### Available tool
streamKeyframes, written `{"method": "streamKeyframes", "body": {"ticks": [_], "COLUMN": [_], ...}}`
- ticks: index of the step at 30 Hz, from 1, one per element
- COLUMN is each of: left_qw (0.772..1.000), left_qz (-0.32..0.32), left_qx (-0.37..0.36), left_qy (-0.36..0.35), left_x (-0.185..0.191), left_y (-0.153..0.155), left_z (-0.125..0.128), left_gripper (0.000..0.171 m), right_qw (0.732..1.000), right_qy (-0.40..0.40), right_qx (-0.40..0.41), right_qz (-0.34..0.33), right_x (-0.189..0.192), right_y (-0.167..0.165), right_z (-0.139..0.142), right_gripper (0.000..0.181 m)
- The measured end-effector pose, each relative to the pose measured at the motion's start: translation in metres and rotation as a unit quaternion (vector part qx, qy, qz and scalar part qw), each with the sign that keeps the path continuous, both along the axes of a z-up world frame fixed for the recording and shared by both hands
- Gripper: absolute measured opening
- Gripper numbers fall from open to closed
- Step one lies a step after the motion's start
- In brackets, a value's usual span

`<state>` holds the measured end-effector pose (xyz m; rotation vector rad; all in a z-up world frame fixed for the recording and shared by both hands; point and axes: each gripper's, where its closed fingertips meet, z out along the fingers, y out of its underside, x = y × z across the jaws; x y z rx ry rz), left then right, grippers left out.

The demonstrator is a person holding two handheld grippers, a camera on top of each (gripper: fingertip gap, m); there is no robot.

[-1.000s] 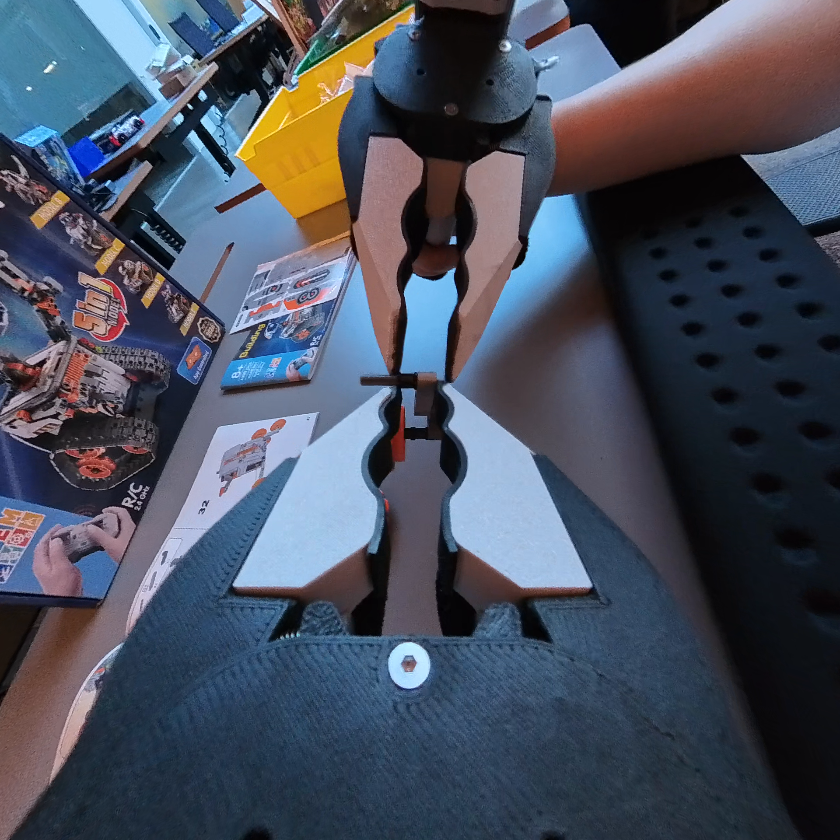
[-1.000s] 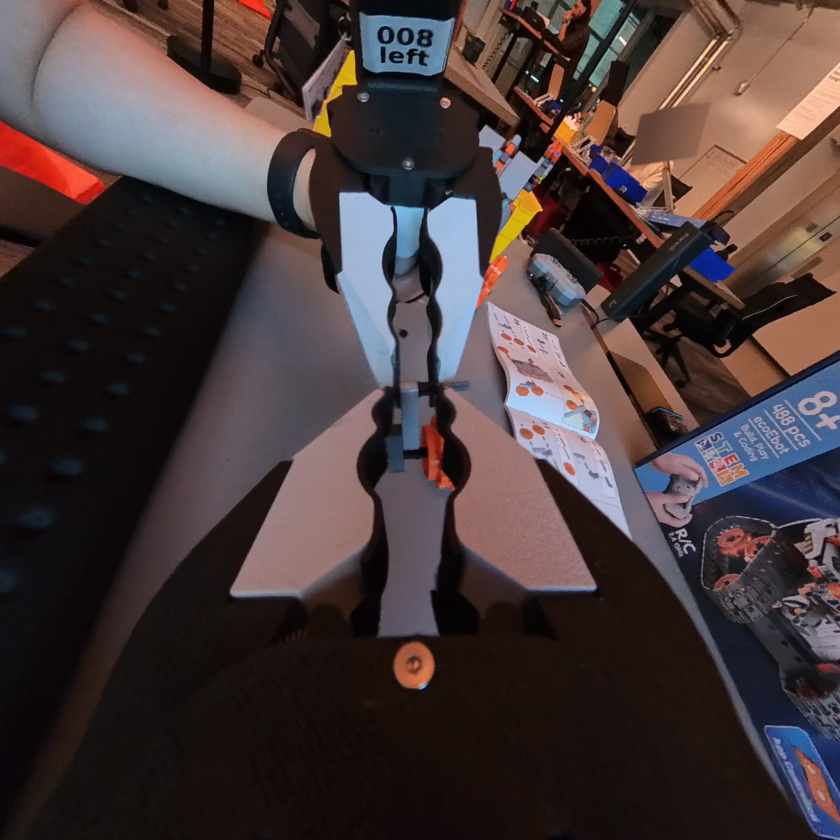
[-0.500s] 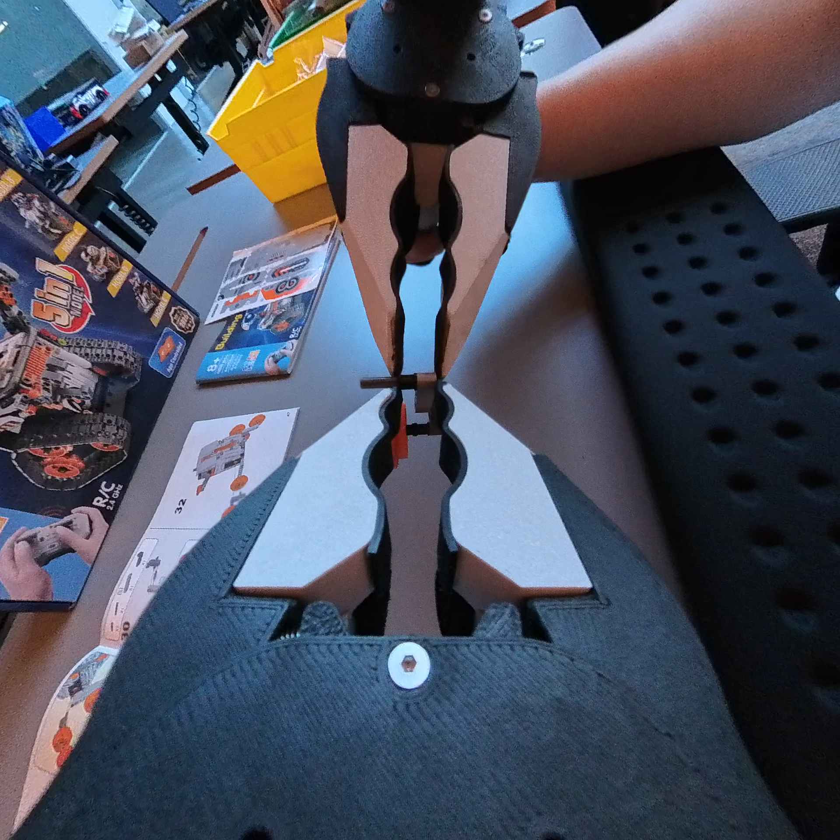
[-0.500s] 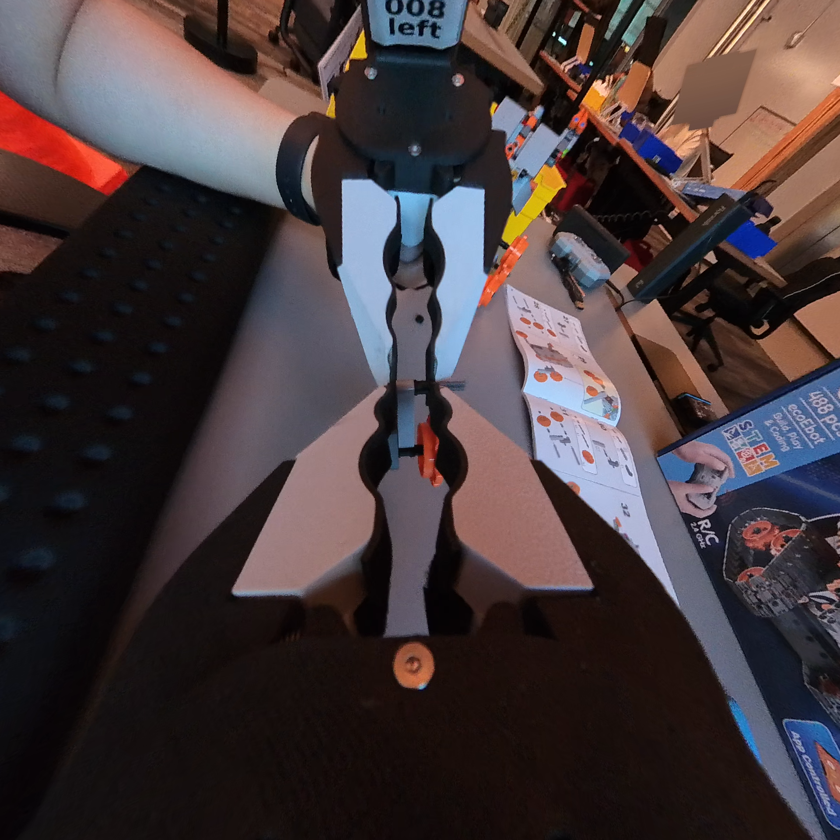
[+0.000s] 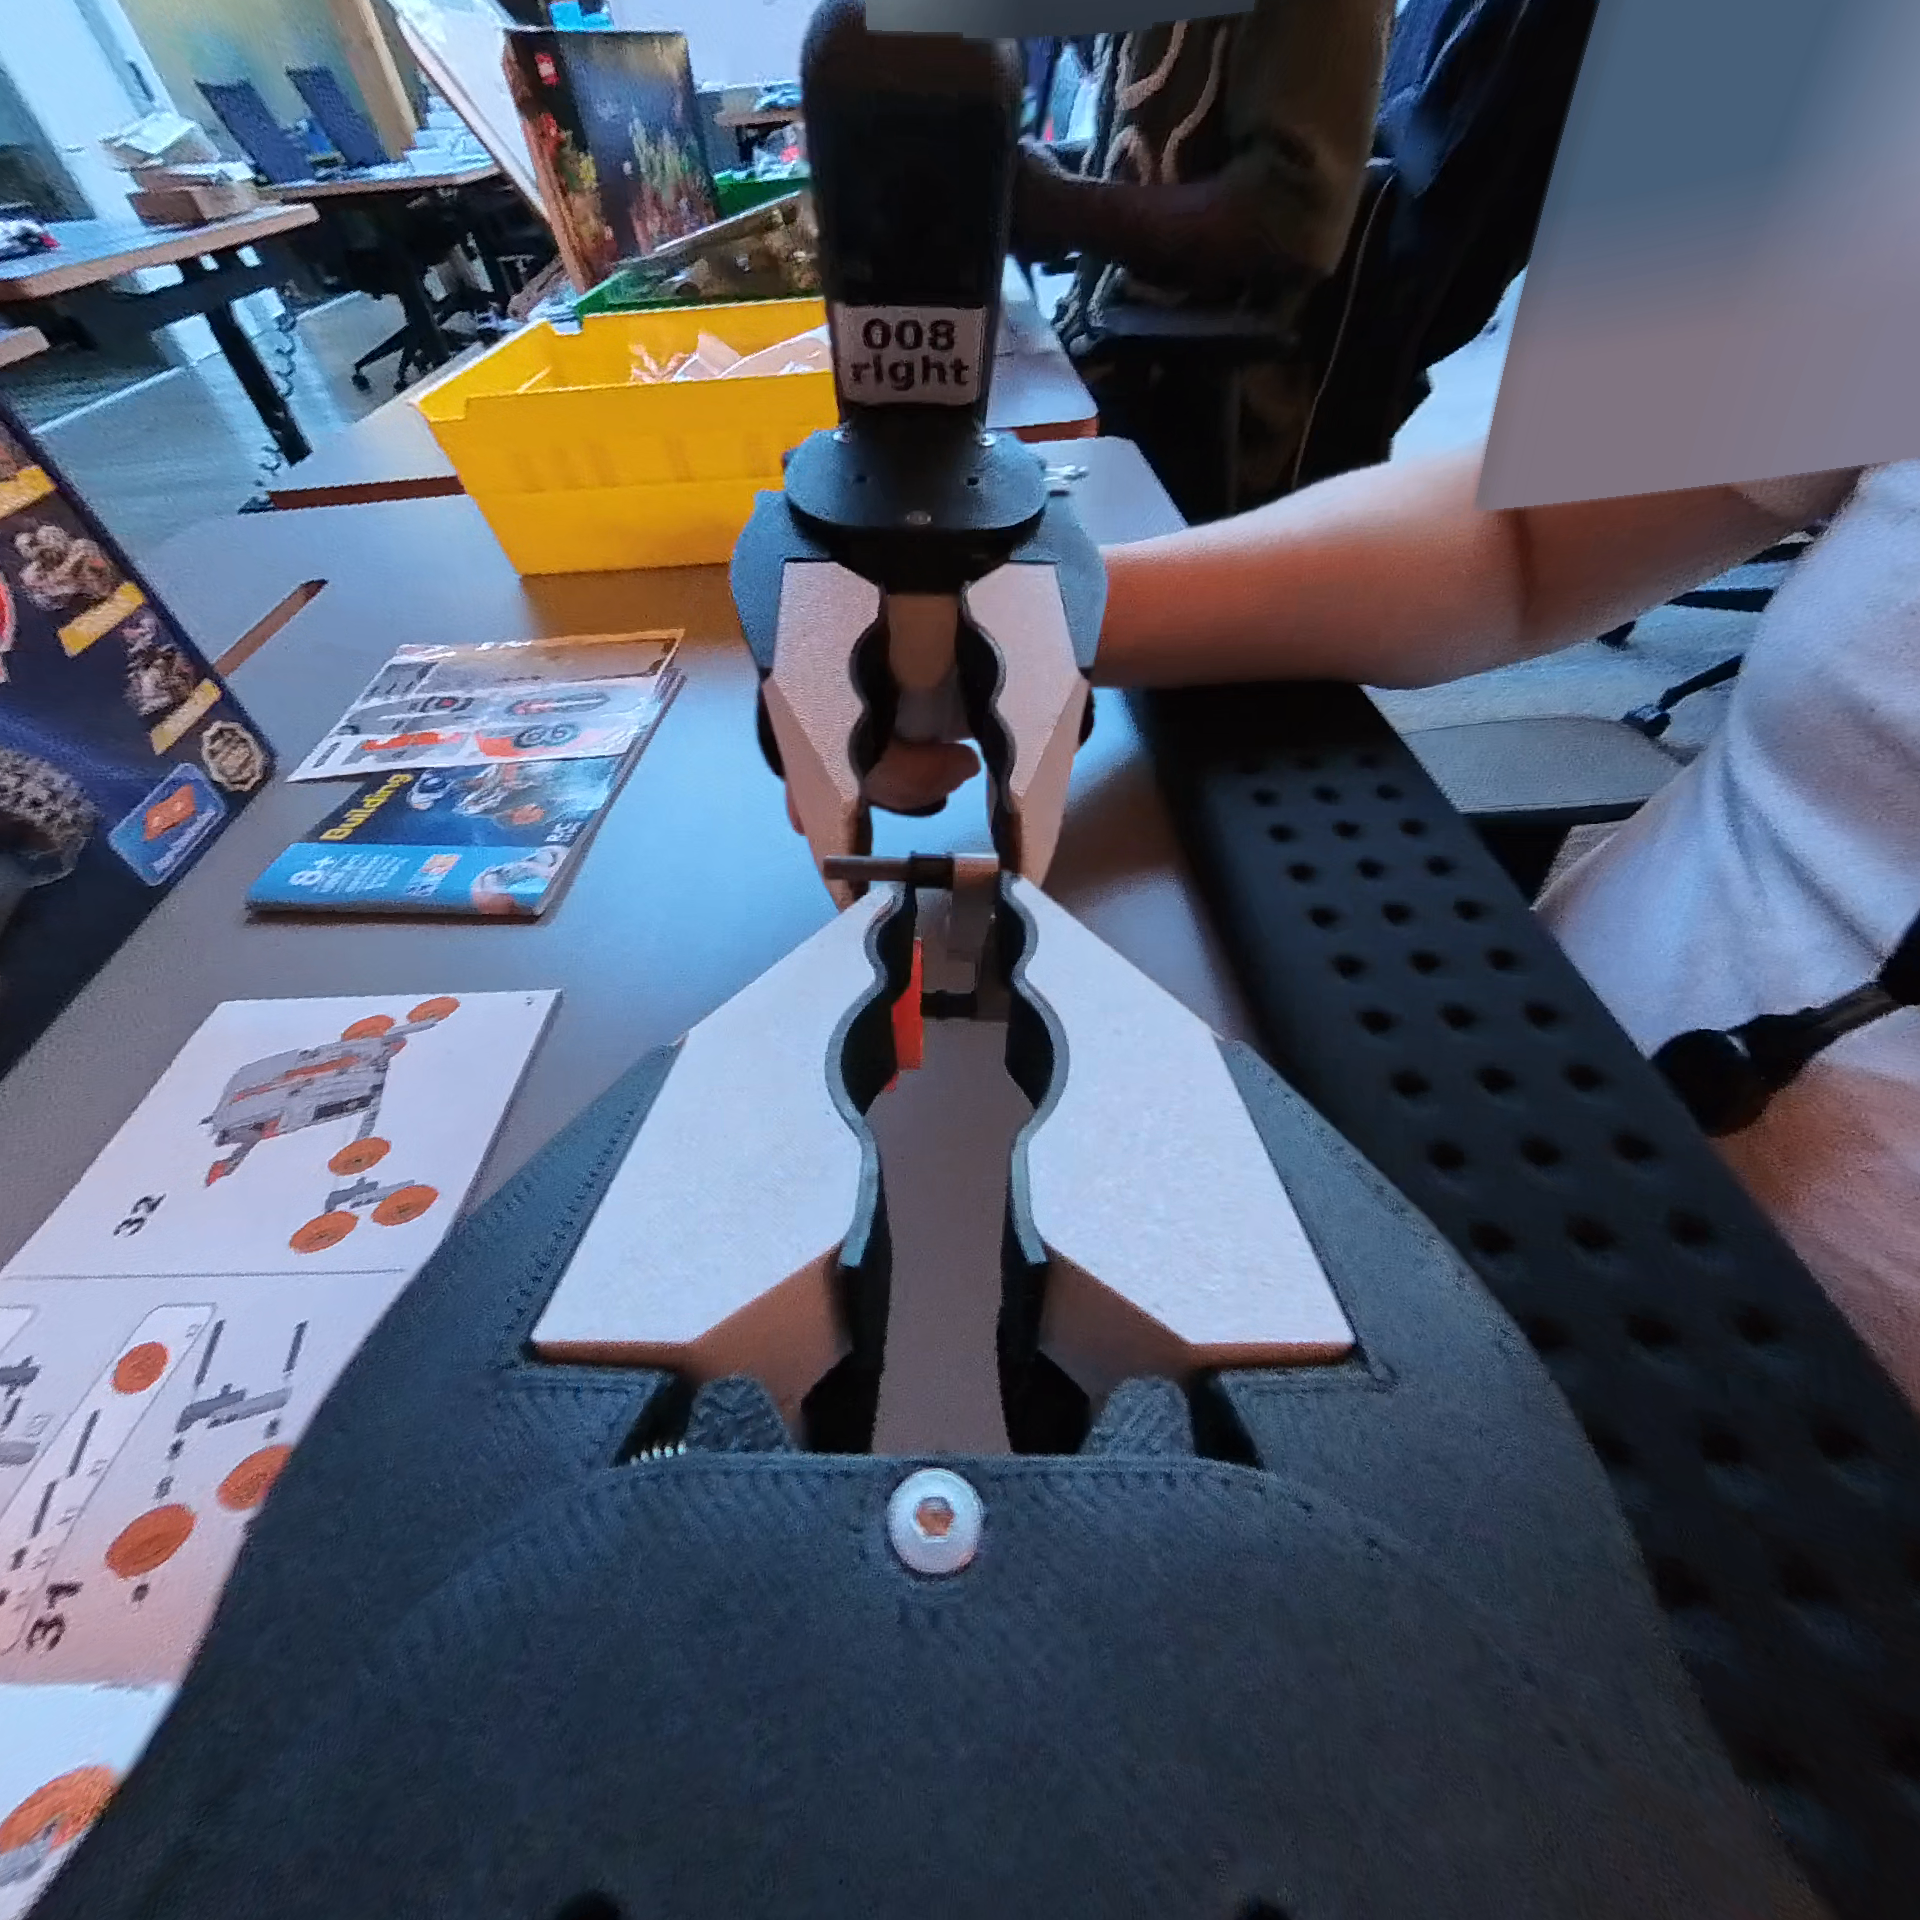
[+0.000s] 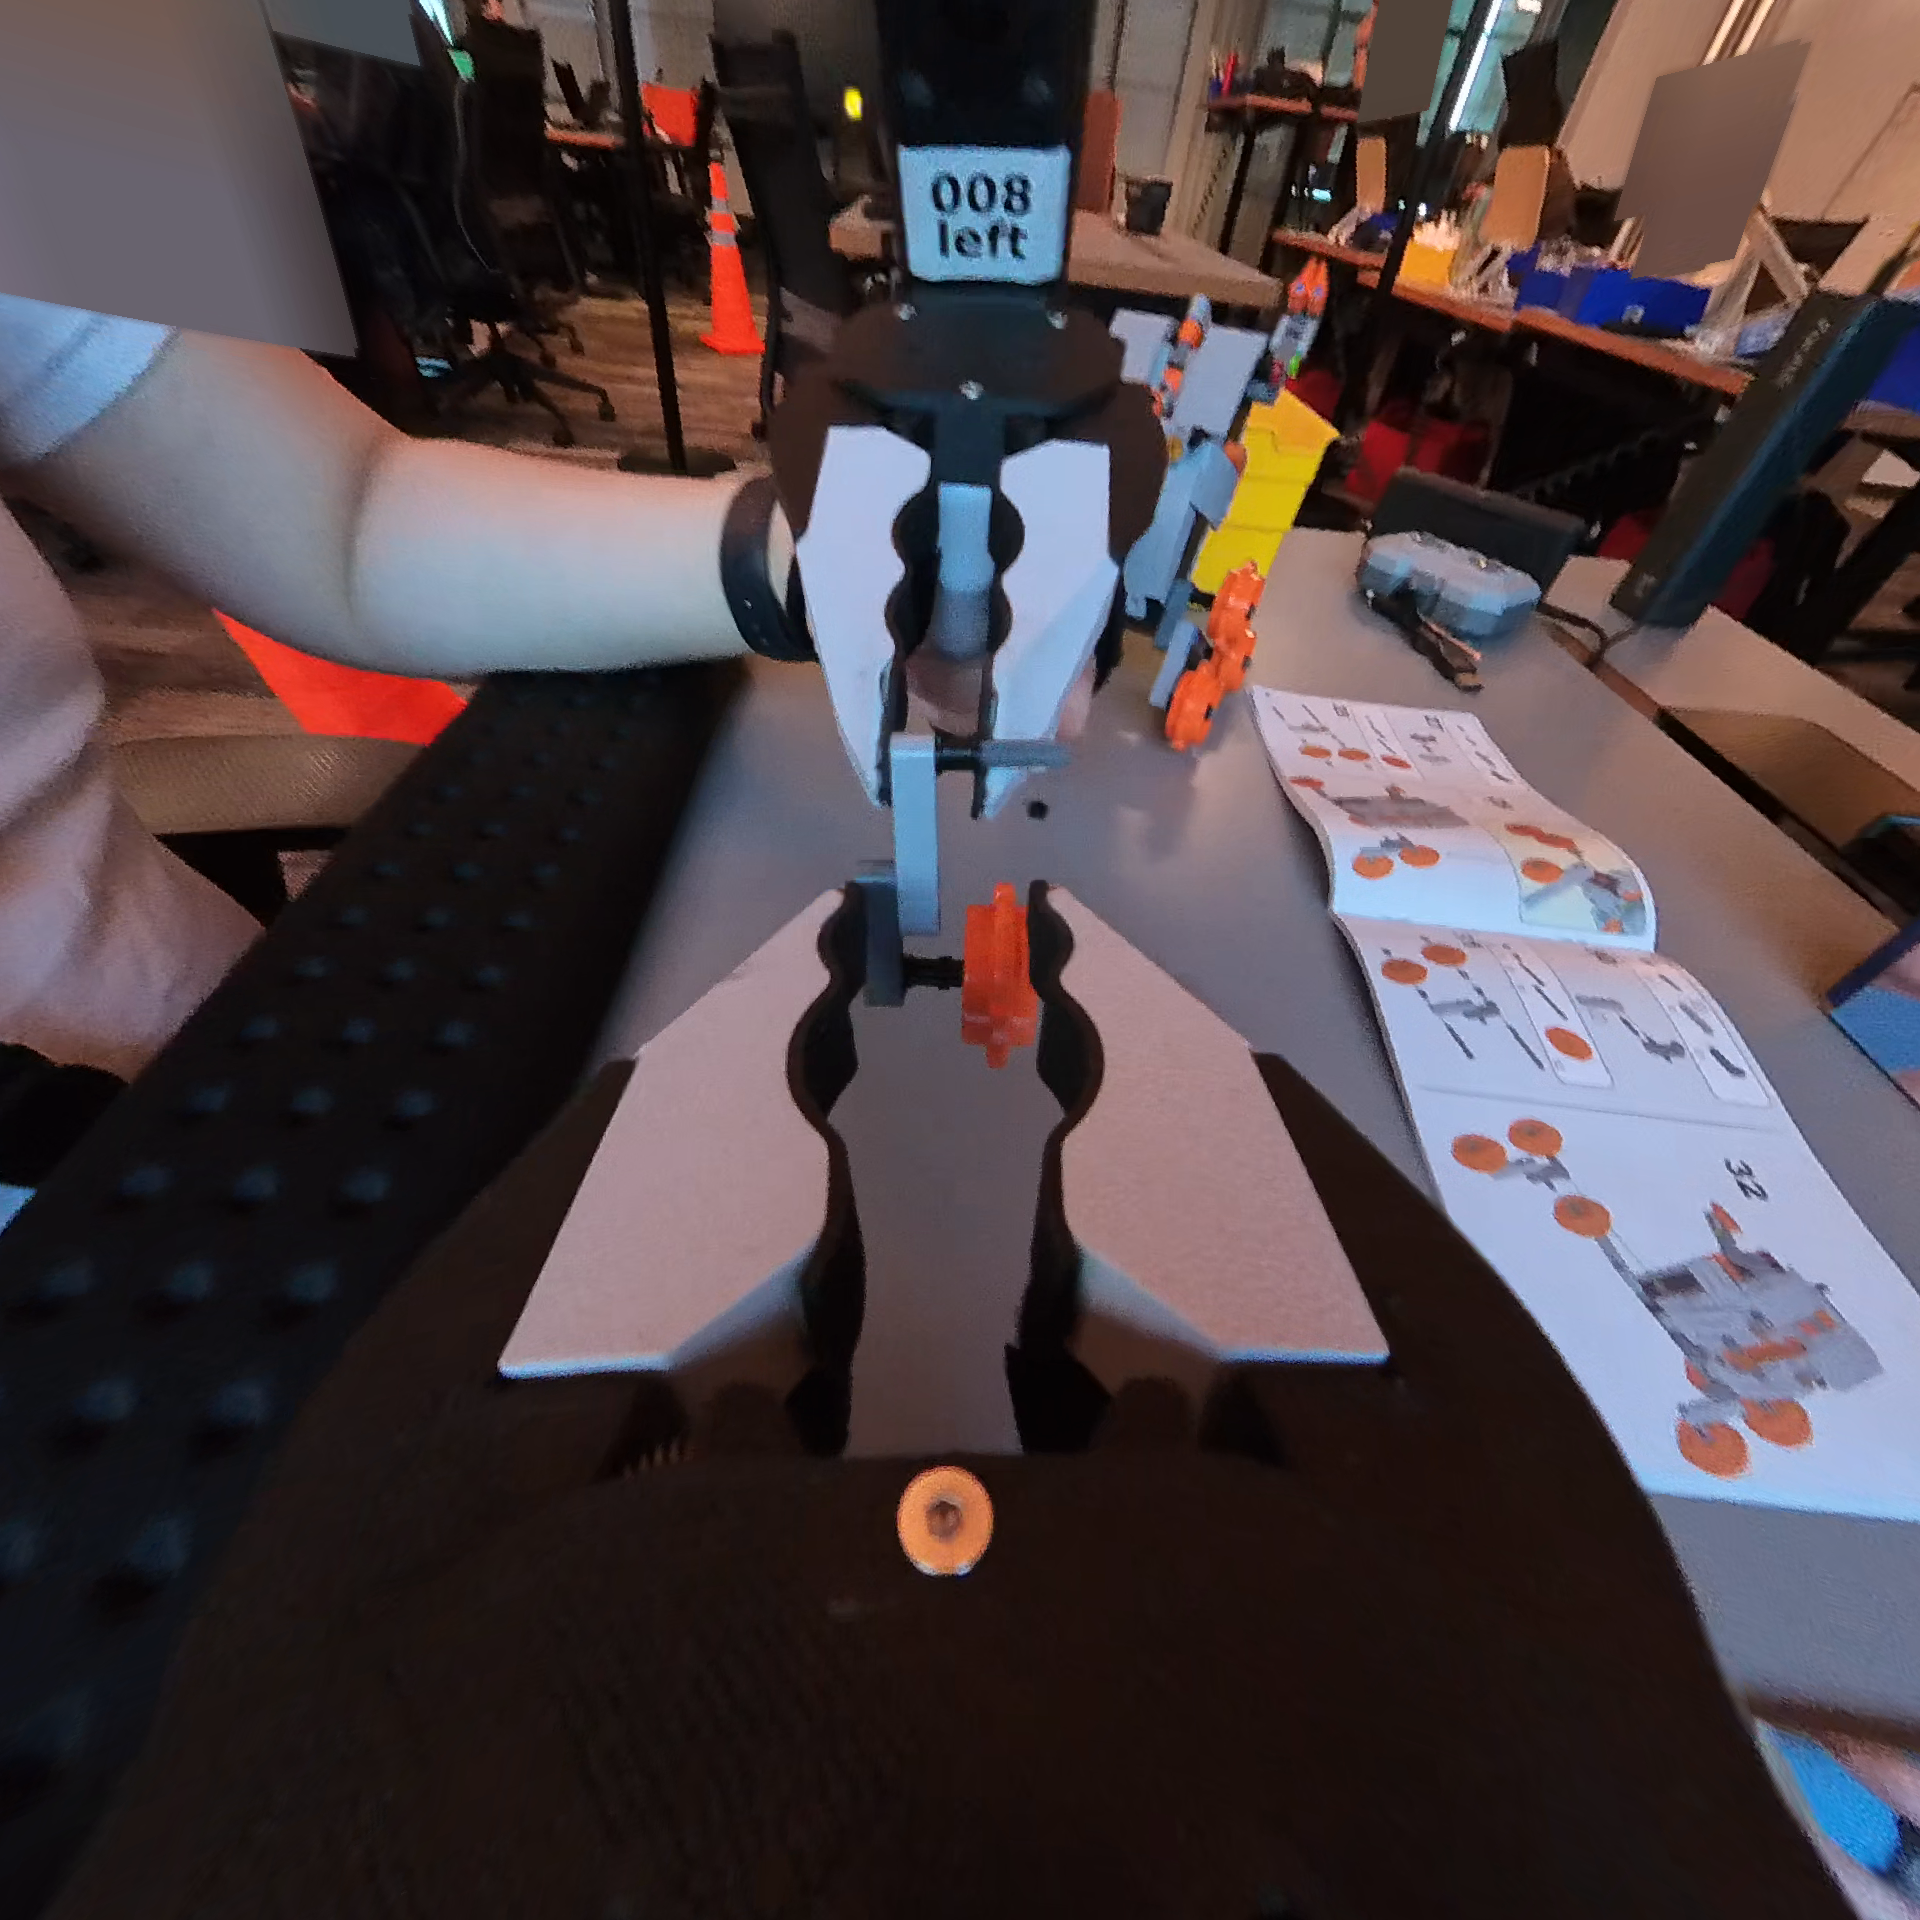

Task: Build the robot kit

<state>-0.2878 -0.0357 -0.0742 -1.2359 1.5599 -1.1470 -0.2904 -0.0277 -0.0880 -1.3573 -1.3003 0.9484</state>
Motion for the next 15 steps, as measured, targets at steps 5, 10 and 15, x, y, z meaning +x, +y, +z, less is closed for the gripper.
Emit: {"method": "streamKeyframes", "body": {"ticks": [5,10,15], "left_qw": [0.994,0.974,0.948], "left_qz": [-0.085,-0.168,-0.250], "left_qx": [-0.068,-0.149,-0.194], "left_qy": [0.013,0.013,-0.022], "left_x": [-0.007,-0.014,-0.019], "left_y": [-0.025,-0.047,-0.070], "left_z": [-0.001,0.002,0.016], "left_gripper": [0.013,0.013,0.013], "right_qw": [0.992,0.974,0.947], "right_qy": [0.071,0.135,0.153], "right_qx": [-0.091,-0.151,-0.188], "right_qz": [0.042,0.102,0.212], "right_x": [0.000,0.002,-0.010], "right_y": [-0.007,-0.017,-0.049], "right_z": [0.019,0.036,0.043], "right_gripper": [0.040,0.041,0.026]}}
